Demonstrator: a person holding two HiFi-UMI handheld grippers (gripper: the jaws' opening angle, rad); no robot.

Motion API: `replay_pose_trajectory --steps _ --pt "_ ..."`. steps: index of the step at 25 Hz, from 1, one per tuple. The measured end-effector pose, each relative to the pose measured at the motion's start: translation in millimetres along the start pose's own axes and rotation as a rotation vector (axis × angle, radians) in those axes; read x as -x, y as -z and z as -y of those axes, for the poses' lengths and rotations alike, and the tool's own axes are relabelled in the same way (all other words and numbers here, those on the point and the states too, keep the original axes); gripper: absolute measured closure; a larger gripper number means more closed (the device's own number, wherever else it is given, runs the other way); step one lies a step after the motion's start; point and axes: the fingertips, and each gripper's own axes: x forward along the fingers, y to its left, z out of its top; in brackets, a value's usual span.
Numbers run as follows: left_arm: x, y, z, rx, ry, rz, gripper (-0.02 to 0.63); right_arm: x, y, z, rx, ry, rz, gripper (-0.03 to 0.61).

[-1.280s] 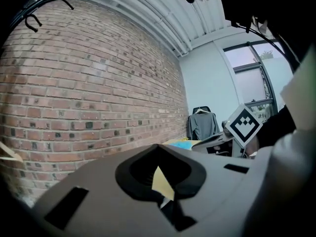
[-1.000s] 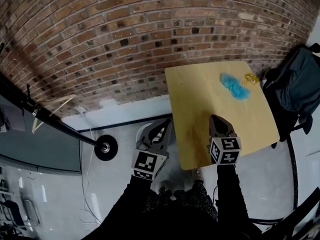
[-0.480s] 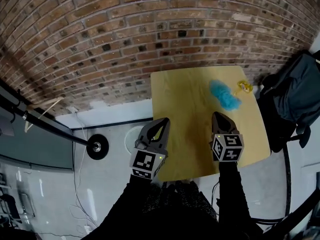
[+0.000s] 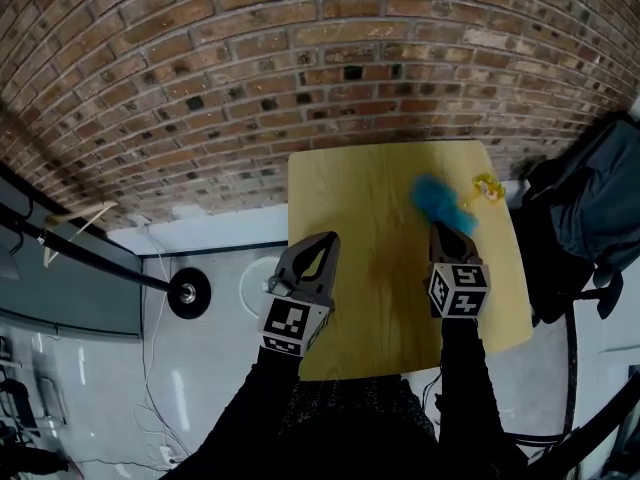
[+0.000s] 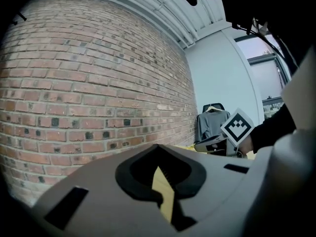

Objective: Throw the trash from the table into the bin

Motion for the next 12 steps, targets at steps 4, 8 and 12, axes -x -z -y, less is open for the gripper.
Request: replay_pose_trajectory --steps 4,8,12 --pt "-13 2 3 0.009 -0.003 0.000 0.607 -14 13 16 0.001 -0.023 -0.039 0.566" --pt "-25 8 7 0.010 0.012 -0.009 0.607 -26 25 28 -0.002 -0.041 -0.075 0.565" --pt "-33 15 8 -0.003 0.018 -0.031 0.607 -35 30 42 -0.001 -0.025 -0.093 0.530"
